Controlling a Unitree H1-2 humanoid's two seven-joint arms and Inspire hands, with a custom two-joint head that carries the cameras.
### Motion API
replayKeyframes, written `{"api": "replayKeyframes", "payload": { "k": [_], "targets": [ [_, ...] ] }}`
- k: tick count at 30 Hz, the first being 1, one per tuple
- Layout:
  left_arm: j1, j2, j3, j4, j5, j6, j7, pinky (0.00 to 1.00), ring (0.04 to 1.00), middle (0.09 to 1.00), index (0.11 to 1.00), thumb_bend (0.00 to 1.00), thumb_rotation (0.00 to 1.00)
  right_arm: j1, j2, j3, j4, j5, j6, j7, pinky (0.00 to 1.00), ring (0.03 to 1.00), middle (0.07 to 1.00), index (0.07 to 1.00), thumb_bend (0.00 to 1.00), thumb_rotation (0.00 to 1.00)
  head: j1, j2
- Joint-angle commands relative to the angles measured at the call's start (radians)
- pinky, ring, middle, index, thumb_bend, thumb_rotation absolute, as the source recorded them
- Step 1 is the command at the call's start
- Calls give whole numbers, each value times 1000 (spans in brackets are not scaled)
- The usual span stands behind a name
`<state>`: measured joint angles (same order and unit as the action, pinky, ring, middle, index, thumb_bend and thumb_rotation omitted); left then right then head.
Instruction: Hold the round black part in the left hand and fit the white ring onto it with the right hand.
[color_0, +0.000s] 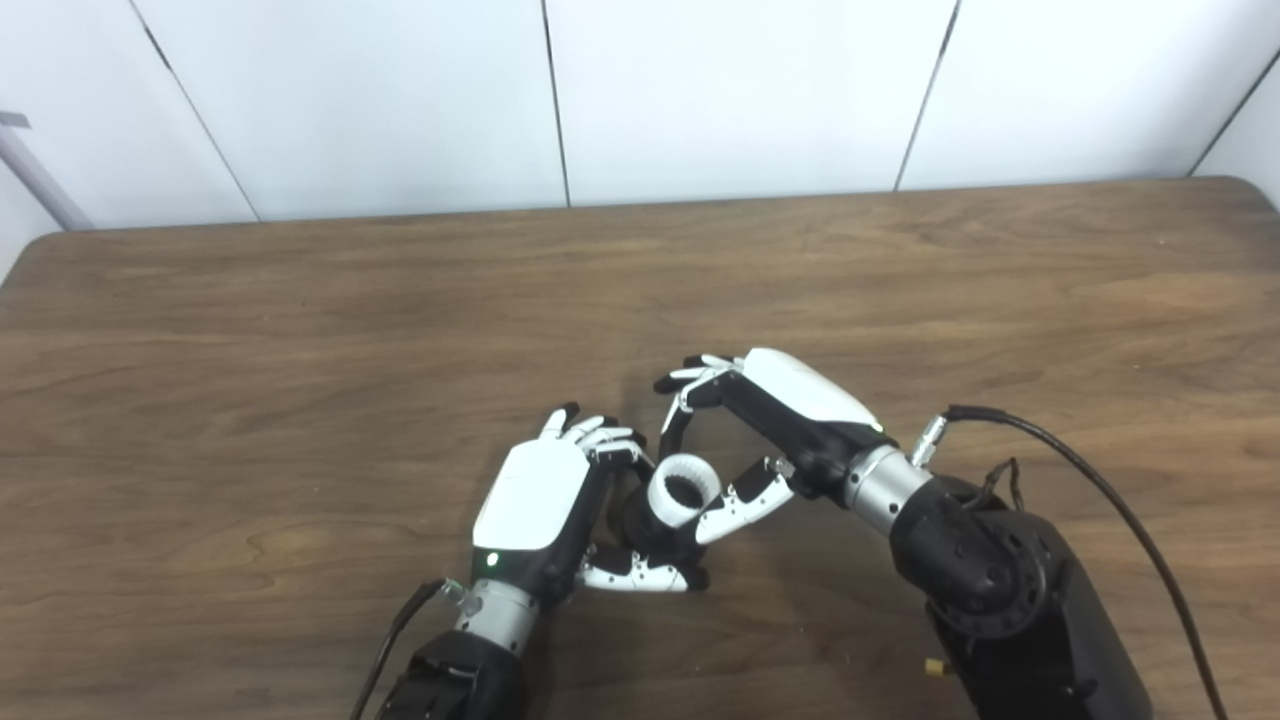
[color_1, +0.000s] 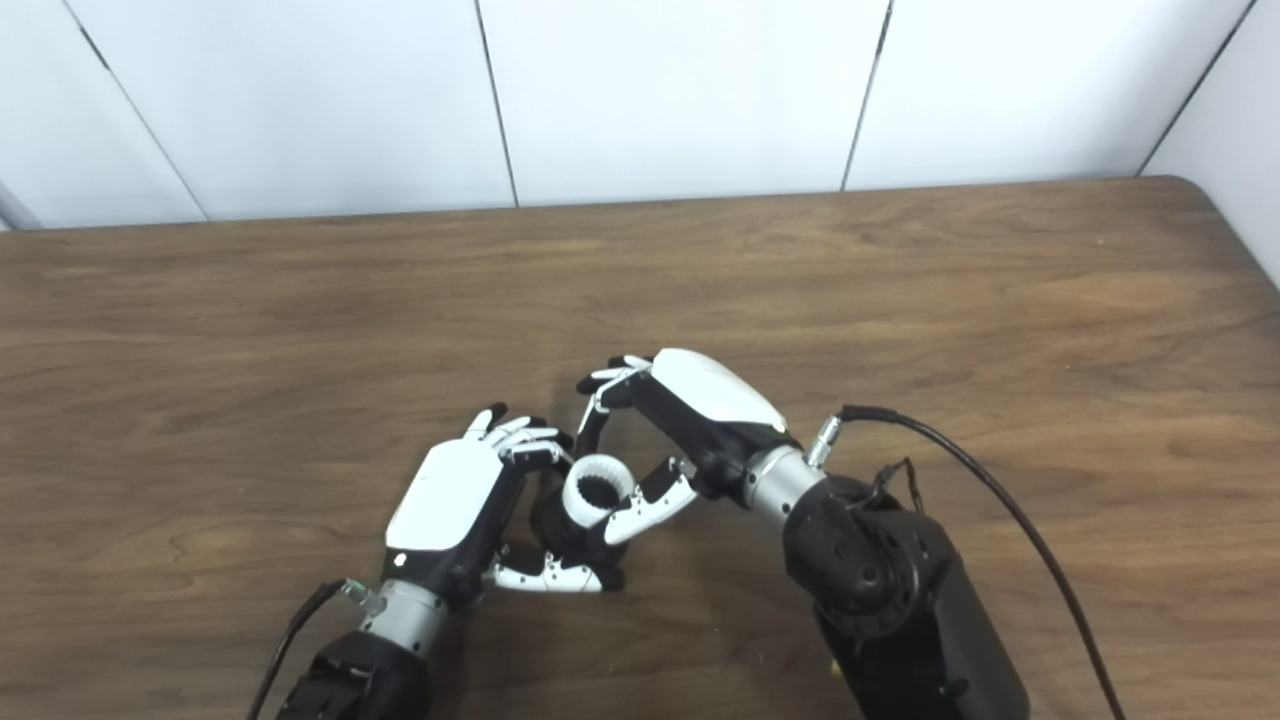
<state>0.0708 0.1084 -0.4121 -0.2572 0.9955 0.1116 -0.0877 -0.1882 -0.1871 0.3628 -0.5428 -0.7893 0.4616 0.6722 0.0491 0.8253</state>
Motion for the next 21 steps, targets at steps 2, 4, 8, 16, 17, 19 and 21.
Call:
{"api": "replayKeyframes", "payload": {
  "k": [2, 4, 8, 16, 17, 19, 21],
  "targets": [
    [-7, -1, -6, -10, 24, 7, -4, 982, 874, 785, 486, 521, 54, -14, 6, 0, -5, 13, -40, -47, 1000, 960, 860, 482, 524, 131, 3, 3],
    [-7, -2, -8, -12, 27, 10, -4, 980, 874, 784, 486, 521, 54, -13, 6, 3, -4, 18, -44, -55, 1000, 960, 860, 482, 524, 131, 5, 4],
    [-6, -4, -9, -13, 30, 12, -7, 983, 875, 785, 486, 521, 54, -11, 5, 7, -2, 25, -46, -64, 1000, 963, 862, 482, 524, 130, 6, 5],
    [-4, -11, -10, -15, 32, 13, -10, 984, 876, 786, 486, 521, 55, -6, 5, 18, 9, 26, -46, -72, 1000, 963, 861, 483, 524, 131, 9, 5],
    [-5, -11, -10, -15, 34, 14, -11, 983, 875, 785, 486, 522, 54, -5, 5, 17, 11, 29, -48, -76, 1000, 963, 860, 482, 524, 131, 8, 5],
    [-5, -12, -10, -14, 34, 13, -9, 986, 877, 786, 486, 522, 54, -4, 2, 15, 15, 33, -51, -79, 1000, 963, 859, 482, 524, 131, 10, 6],
    [-5, -14, -10, -13, 31, 13, -8, 987, 878, 785, 486, 522, 54, -4, -2, 16, 18, 33, -52, -83, 1000, 962, 858, 482, 524, 131, 9, 6]
  ]
}}
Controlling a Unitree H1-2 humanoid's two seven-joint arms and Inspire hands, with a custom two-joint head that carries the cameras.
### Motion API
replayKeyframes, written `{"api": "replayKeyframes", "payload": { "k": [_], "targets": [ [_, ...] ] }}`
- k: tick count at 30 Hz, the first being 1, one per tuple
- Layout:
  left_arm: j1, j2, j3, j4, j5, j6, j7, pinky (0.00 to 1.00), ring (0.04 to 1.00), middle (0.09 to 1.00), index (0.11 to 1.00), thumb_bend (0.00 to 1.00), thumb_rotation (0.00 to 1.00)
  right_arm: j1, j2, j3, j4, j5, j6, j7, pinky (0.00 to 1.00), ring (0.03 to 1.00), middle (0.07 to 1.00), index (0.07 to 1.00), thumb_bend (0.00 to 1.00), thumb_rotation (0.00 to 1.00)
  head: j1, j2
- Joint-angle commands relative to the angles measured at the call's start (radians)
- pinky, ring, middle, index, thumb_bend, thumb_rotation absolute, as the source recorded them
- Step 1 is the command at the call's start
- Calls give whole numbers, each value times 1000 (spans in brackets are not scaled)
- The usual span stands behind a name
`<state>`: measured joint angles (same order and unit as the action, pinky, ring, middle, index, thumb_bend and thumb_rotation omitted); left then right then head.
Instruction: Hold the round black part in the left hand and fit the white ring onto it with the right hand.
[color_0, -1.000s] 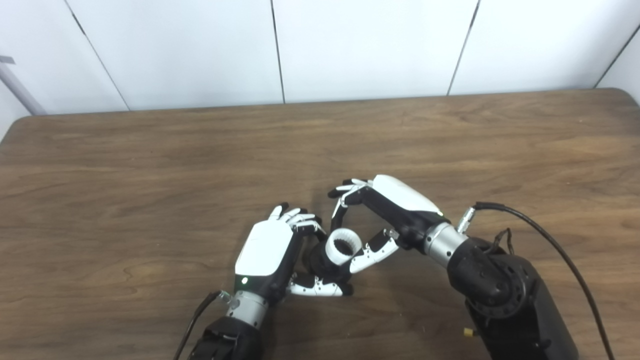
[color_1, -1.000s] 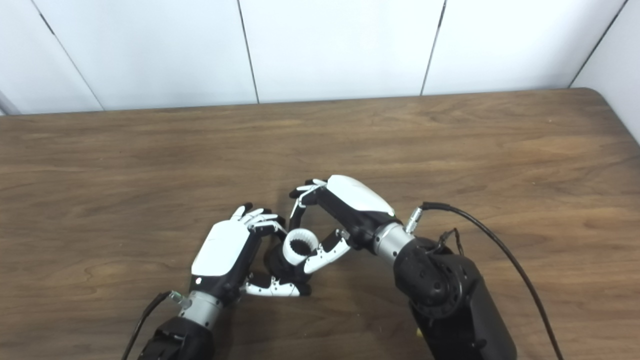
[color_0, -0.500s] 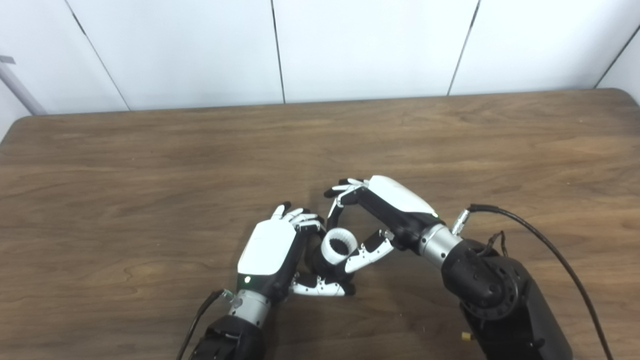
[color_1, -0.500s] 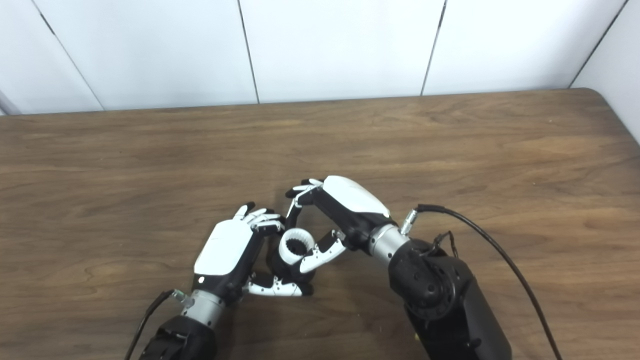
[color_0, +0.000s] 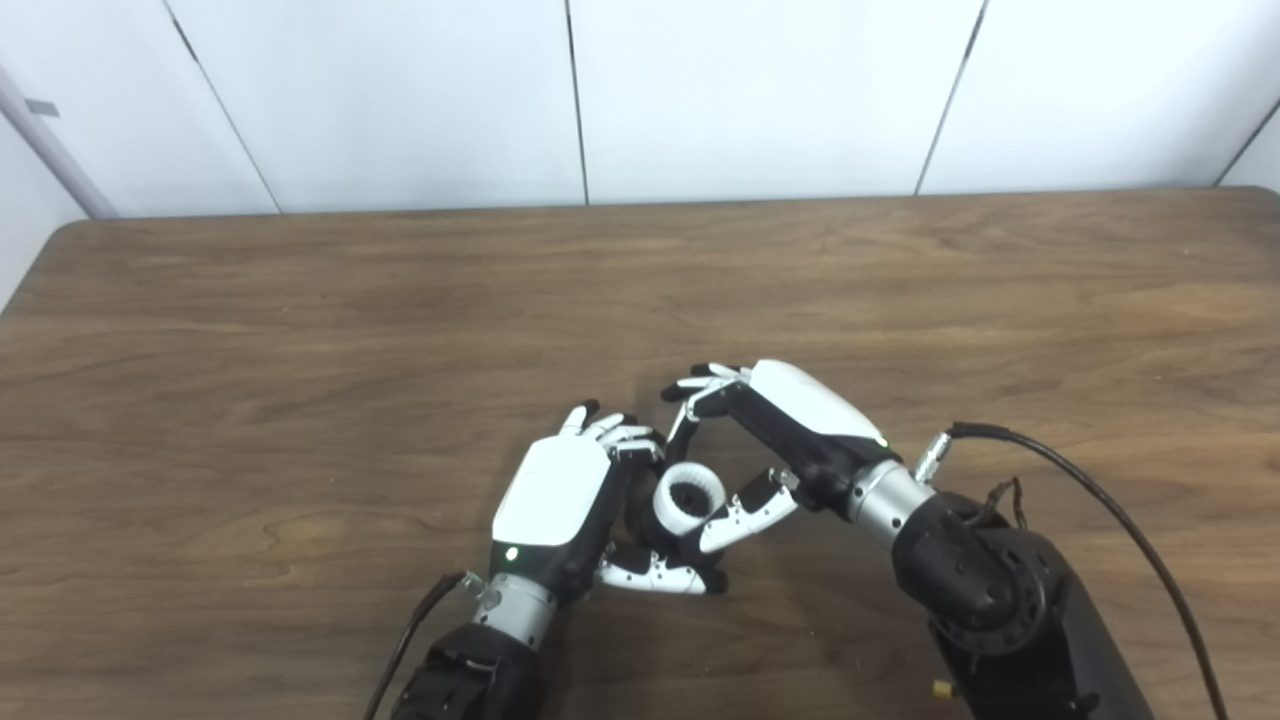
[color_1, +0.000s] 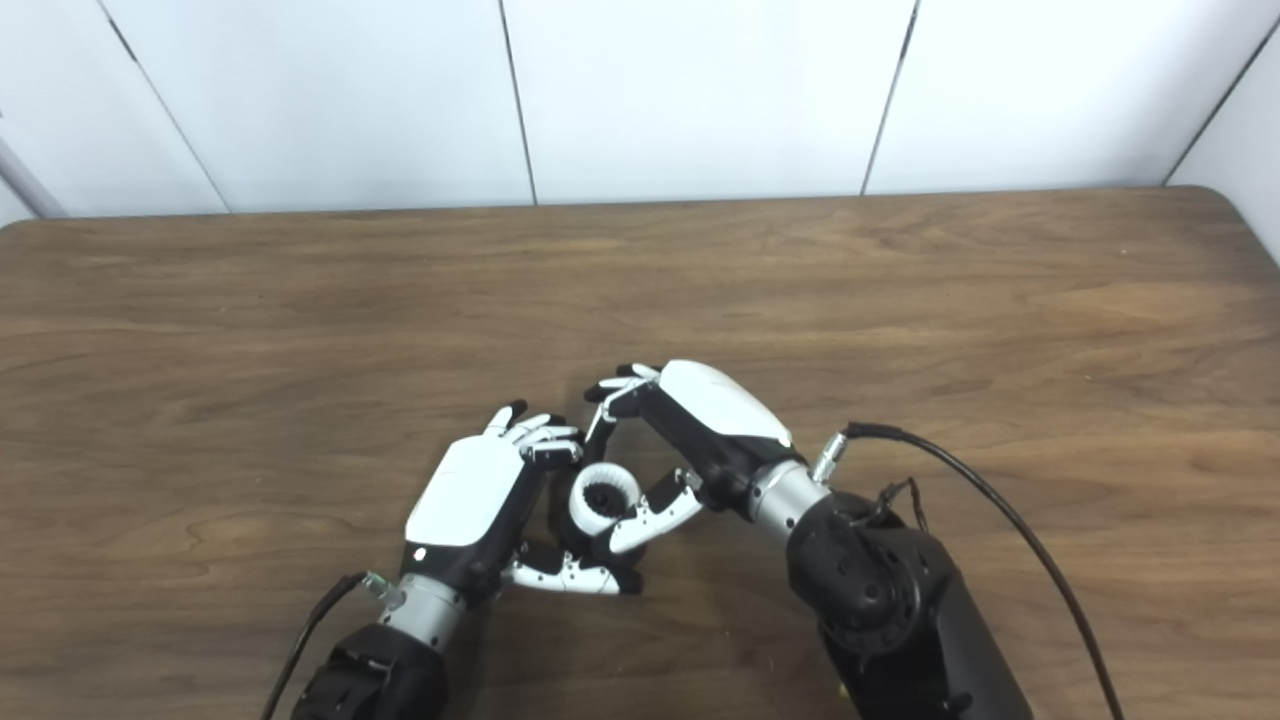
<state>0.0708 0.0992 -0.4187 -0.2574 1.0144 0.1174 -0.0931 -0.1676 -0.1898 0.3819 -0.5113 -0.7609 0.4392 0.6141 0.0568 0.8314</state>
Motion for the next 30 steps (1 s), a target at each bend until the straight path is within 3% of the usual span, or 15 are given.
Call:
{"api": "replayKeyframes", "payload": {
  "k": [1, 26, 27, 28, 30],
  "targets": [
    [-5, -5, -3, -13, 12, 7, -3, 988, 879, 786, 486, 522, 54, -25, 0, -3, -13, 4, -28, -25, 1000, 960, 857, 482, 524, 131, 1, 0],
    [-7, -8, -4, -21, 17, 13, -8, 988, 881, 788, 486, 521, 54, -20, -26, 0, -1, 6, -30, -31, 1000, 959, 882, 491, 525, 149, -3, 1],
    [-7, -8, -4, -20, 15, 12, -8, 989, 882, 788, 486, 521, 54, -20, -25, -4, -1, 10, -30, -34, 1000, 957, 883, 550, 795, 210, -4, 0],
    [-7, -7, -4, -19, 15, 12, -8, 990, 882, 788, 486, 521, 54, -19, -24, -7, -1, 15, -29, -37, 1000, 956, 884, 570, 896, 240, -4, 0],
    [-7, -7, -3, -19, 14, 12, -8, 991, 884, 791, 486, 521, 55, -19, -24, -14, 0, 25, -28, -41, 1000, 956, 888, 591, 980, 283, -6, -1]
  ]
}}
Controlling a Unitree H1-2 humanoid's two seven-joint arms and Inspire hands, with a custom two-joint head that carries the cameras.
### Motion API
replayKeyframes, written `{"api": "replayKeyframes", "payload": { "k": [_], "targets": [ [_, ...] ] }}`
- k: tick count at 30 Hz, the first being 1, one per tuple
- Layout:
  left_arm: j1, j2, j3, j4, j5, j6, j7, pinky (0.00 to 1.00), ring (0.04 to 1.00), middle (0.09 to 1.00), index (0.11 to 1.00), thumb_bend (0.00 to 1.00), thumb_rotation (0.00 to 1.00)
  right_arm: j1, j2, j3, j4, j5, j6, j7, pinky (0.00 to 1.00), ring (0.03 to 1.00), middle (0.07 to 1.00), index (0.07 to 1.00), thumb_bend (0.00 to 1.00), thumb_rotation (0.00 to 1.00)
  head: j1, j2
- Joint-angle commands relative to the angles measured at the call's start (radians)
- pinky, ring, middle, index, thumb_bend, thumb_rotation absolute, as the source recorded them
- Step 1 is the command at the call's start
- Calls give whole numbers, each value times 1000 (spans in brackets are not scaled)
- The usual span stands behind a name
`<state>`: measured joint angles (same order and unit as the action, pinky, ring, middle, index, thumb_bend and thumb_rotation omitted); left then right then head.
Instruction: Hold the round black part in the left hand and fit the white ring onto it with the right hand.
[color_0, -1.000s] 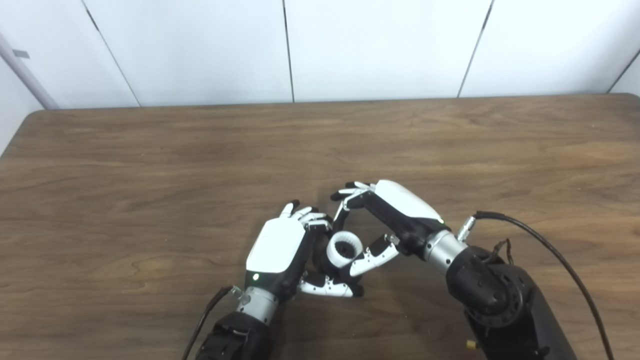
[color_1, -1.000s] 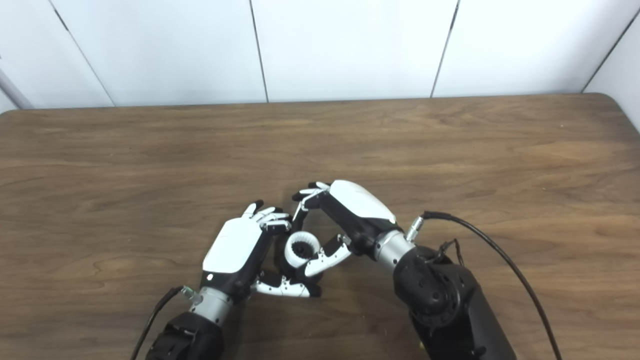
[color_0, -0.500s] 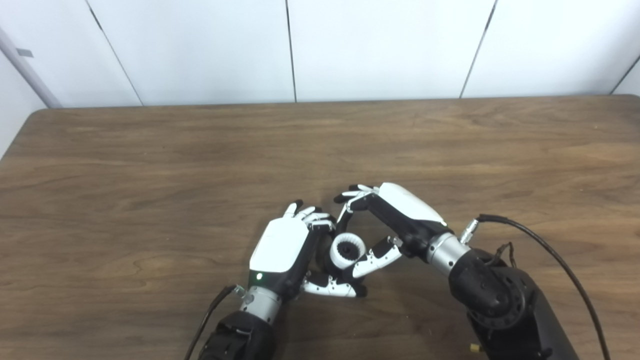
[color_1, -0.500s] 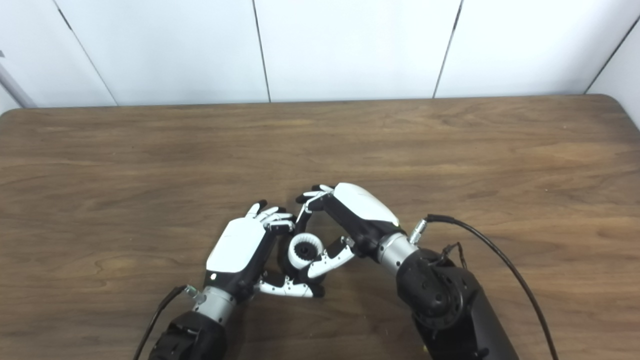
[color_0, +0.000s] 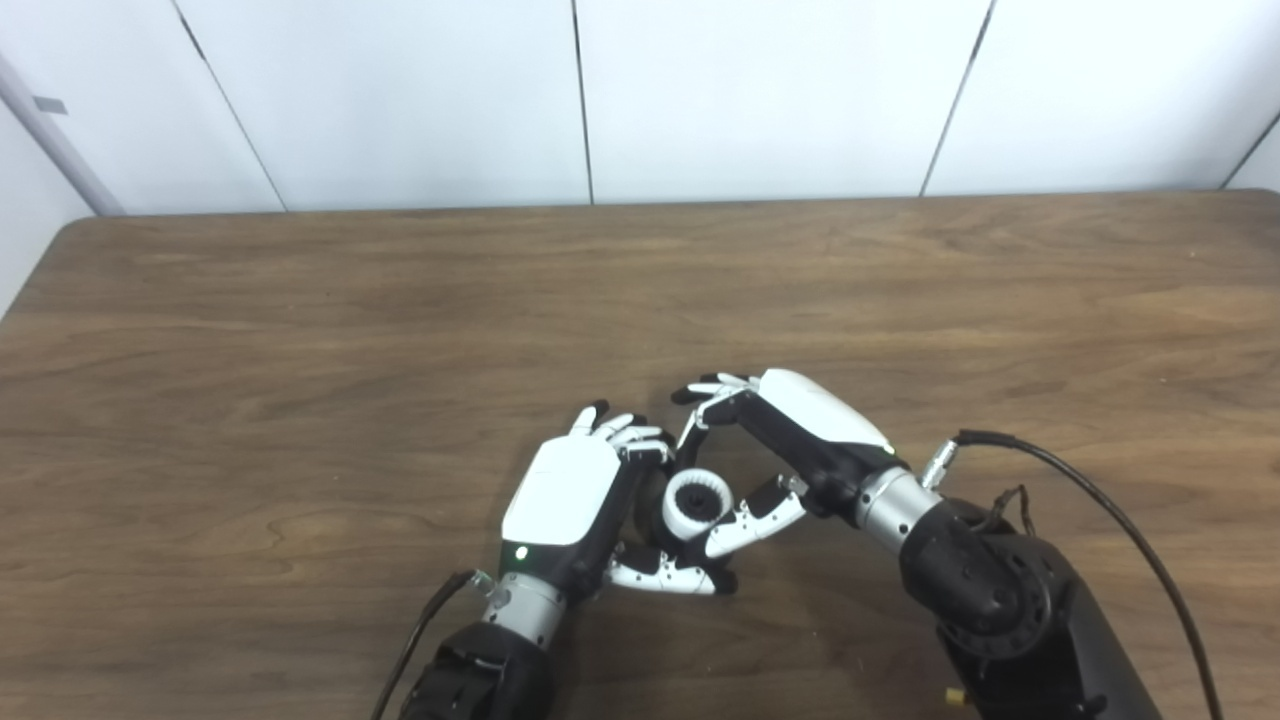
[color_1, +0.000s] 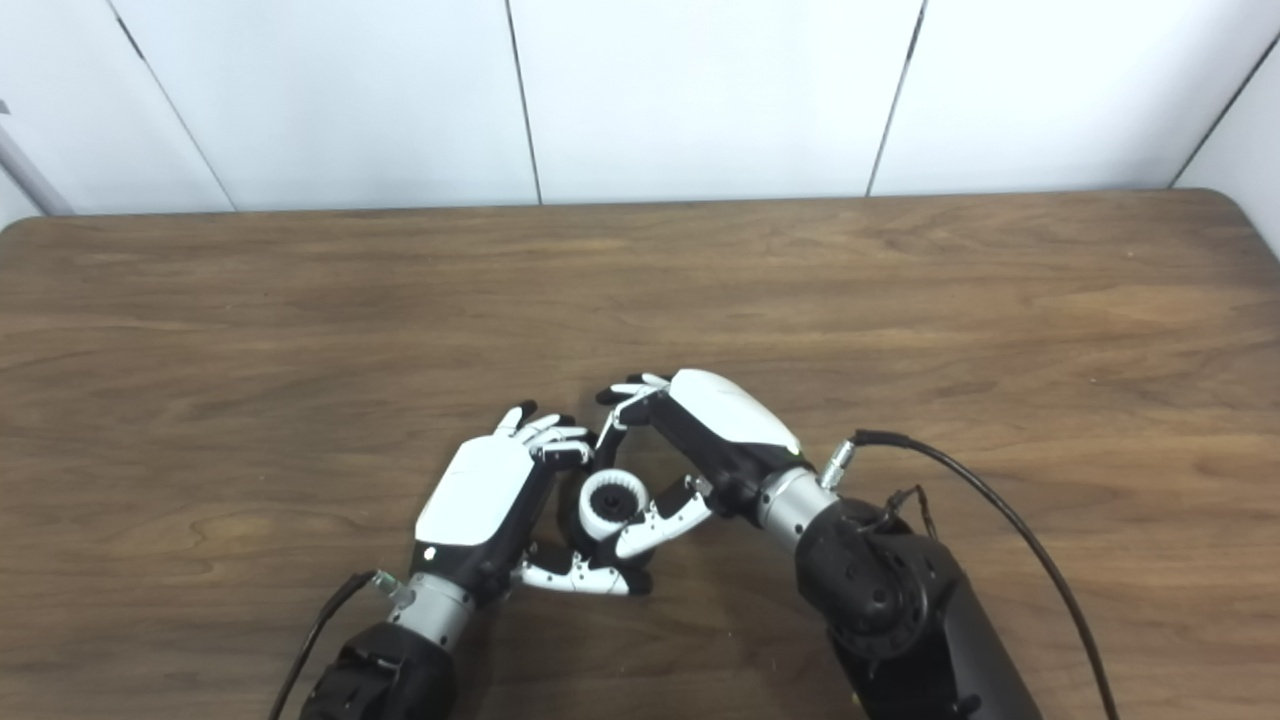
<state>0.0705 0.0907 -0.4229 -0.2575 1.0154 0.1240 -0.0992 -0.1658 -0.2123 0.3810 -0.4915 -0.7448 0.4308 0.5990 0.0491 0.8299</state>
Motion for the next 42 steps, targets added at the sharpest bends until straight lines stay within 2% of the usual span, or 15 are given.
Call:
{"api": "replayKeyframes", "payload": {
  "k": [1, 8, 14, 19, 29, 36, 37, 38, 40, 42],
  "targets": [
    [-7, 2, 1, -18, 11, 5, -2, 991, 884, 791, 486, 521, 55, -21, -3, -15, -21, 12, -20, -25, 1000, 958, 892, 600, 991, 295, 1, 1],
    [-8, 6, 4, -15, 11, 3, 1, 994, 882, 789, 486, 521, 54, -27, -18, -12, -29, 4, 0, -6, 1000, 976, 918, 697, 1000, 316, -1, -2],
    [-9, 6, 7, -16, 6, 2, 3, 985, 879, 787, 486, 522, 54, -27, -24, -19, -49, -9, 28, 16, 1000, 979, 928, 737, 1000, 317, -3, -2],
    [-11, 7, 10, -6, 3, -1, 9, 986, 879, 786, 486, 522, 54, -22, -44, -52, -88, -8, 35, 42, 1000, 981, 933, 759, 1000, 318, -10, -6],
    [-11, 12, 23, -5, -14, -3, 8, 981, 873, 783, 487, 522, 56, -16, -90, -154, -143, 7, 38, 95, 983, 982, 943, 808, 1000, 314, -25, -8],
    [-9, 15, 28, -19, -27, 10, -16, 976, 869, 787, 495, 523, 72, -14, -84, -186, -151, -11, 38, 114, 960, 971, 933, 806, 1000, 325, -29, -10],
    [-9, 15, 28, -20, -26, 11, -18, 974, 869, 792, 587, 726, 136, -14, -82, -187, -150, -12, 37, 113, 959, 970, 931, 805, 1000, 323, -29, -10],
    [-11, 17, 28, -20, -25, 13, -25, 973, 869, 794, 618, 795, 158, -14, -79, -189, -148, -13, 38, 113, 959, 970, 931, 804, 1000, 323, -28, -11],
    [-13, 21, 28, -20, -25, 16, -34, 978, 876, 813, 676, 875, 195, -14, -74, -191, -146, -14, 38, 114, 958, 972, 932, 804, 1000, 327, -28, -11],
    [-16, 24, 28, -19, -23, 19, -46, 985, 892, 835, 718, 911, 236, -16, -66, -191, -140, -10, 38, 110, 959, 972, 933, 803, 1000, 336, -29, -12]
  ]
}}
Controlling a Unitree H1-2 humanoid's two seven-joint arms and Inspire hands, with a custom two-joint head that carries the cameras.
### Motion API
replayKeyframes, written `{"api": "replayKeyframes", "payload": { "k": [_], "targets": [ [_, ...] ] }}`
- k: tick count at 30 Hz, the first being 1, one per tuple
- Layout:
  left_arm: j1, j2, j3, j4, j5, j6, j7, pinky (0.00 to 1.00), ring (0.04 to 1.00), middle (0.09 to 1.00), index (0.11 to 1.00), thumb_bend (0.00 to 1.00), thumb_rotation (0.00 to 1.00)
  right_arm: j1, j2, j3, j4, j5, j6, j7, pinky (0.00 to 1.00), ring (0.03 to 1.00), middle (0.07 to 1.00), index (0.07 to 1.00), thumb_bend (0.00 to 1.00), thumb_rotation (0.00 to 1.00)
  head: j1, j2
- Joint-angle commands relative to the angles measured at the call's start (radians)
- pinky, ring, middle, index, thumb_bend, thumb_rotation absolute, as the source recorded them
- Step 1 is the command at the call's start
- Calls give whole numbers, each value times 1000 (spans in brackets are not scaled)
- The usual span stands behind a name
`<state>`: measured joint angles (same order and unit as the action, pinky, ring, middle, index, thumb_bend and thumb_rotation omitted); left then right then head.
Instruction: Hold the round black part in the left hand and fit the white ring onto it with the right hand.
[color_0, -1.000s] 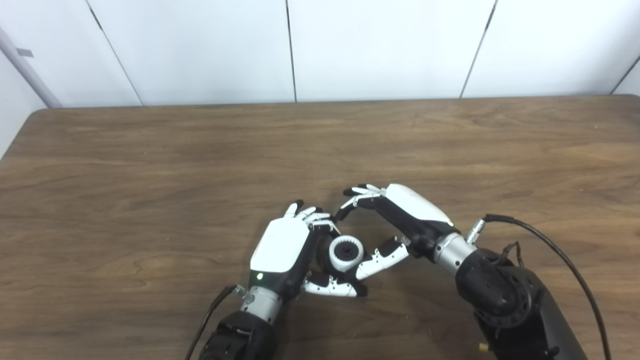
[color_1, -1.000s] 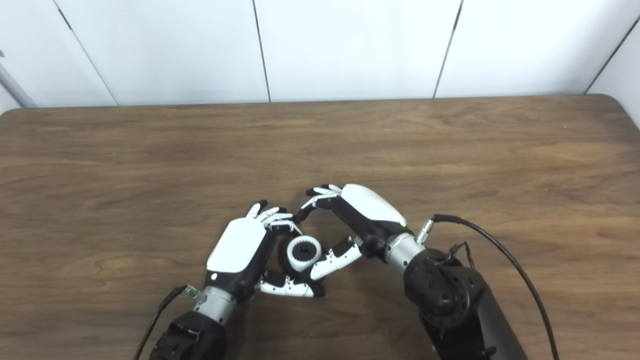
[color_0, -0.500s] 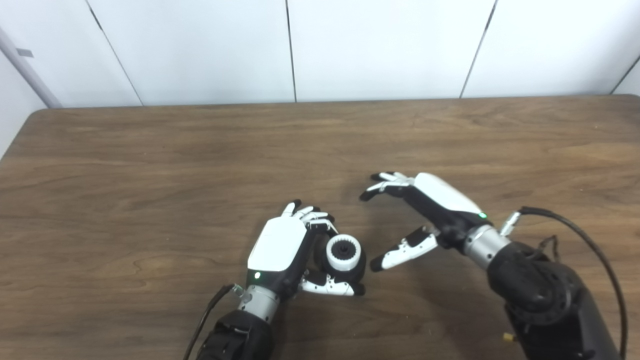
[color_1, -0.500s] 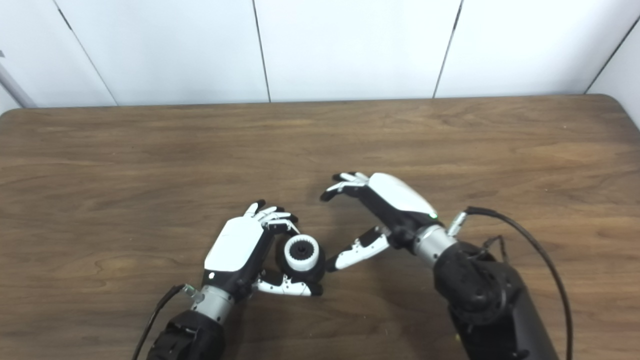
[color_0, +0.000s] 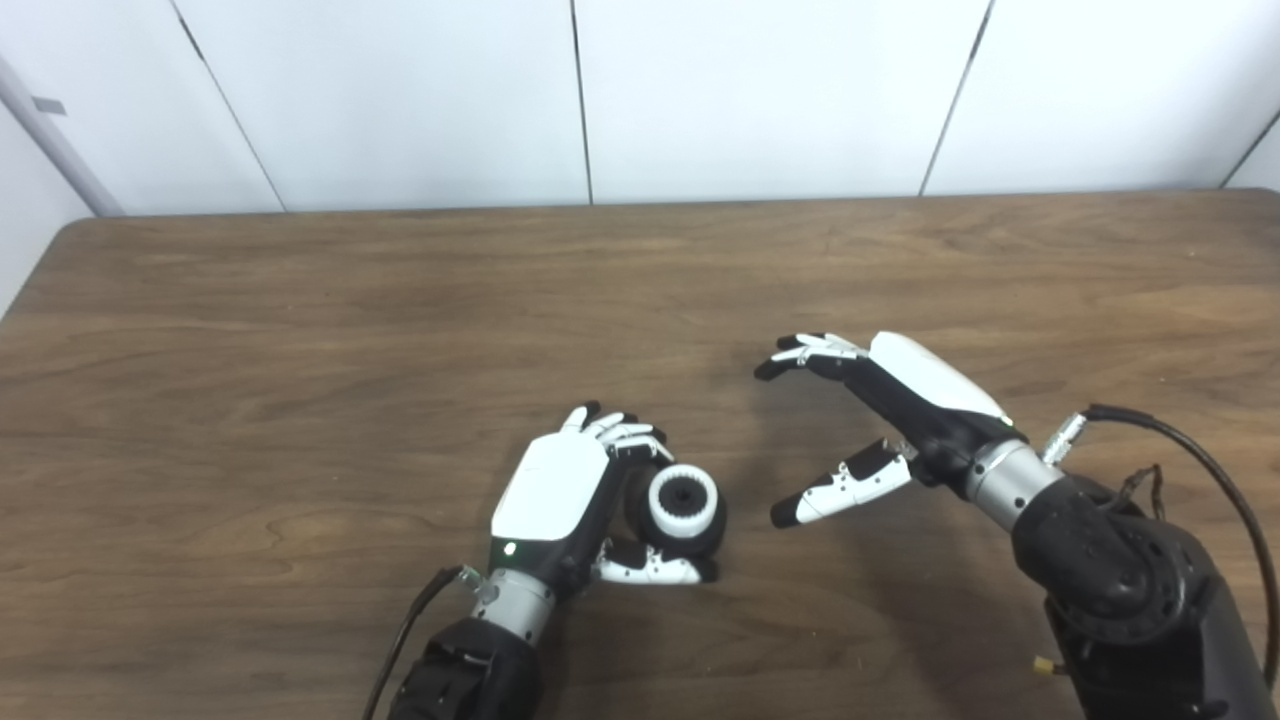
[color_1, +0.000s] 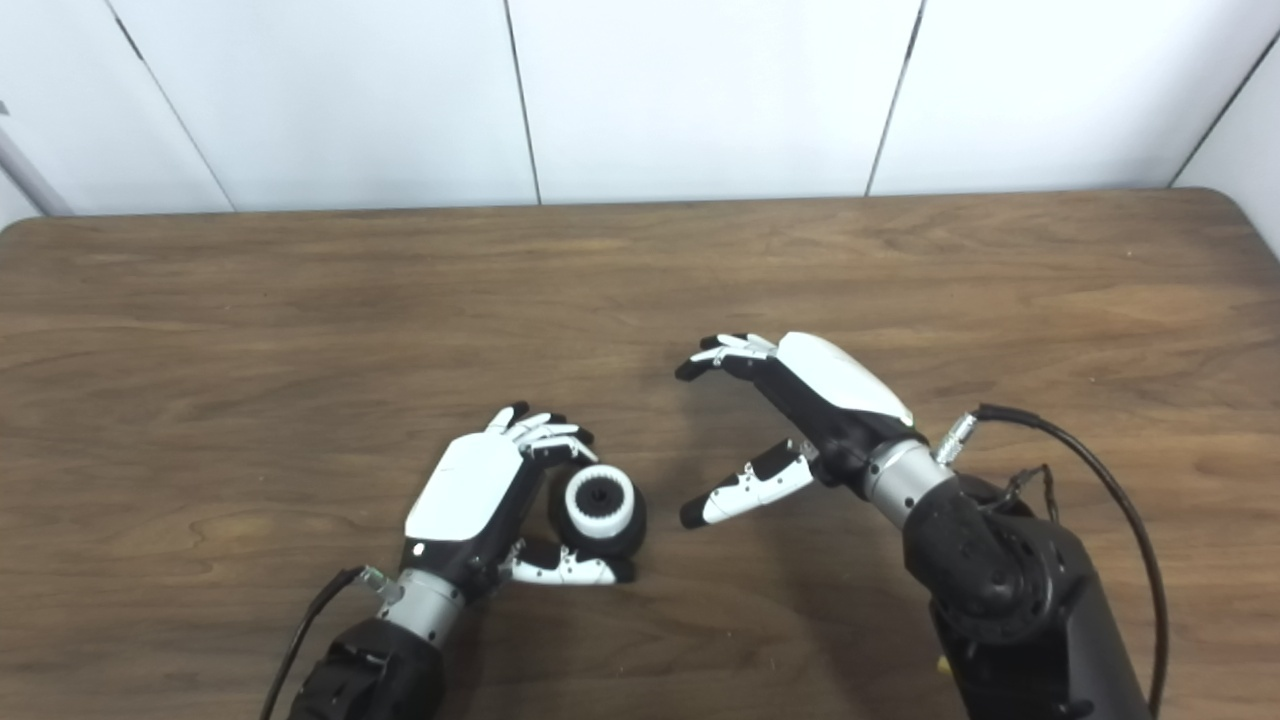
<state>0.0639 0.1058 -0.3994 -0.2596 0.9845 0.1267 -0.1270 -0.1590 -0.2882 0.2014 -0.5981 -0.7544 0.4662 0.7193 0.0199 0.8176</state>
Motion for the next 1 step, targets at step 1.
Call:
{"api": "replayKeyframes", "payload": {
  "k": [1],
  "targets": [
    [-11, 10, 5, -17, 8, 18, -23, 987, 899, 843, 733, 925, 252, -23, 12, -10, -30, 1, 2, -13, 960, 972, 934, 803, 1000, 338, 0, -1]
  ]
}}
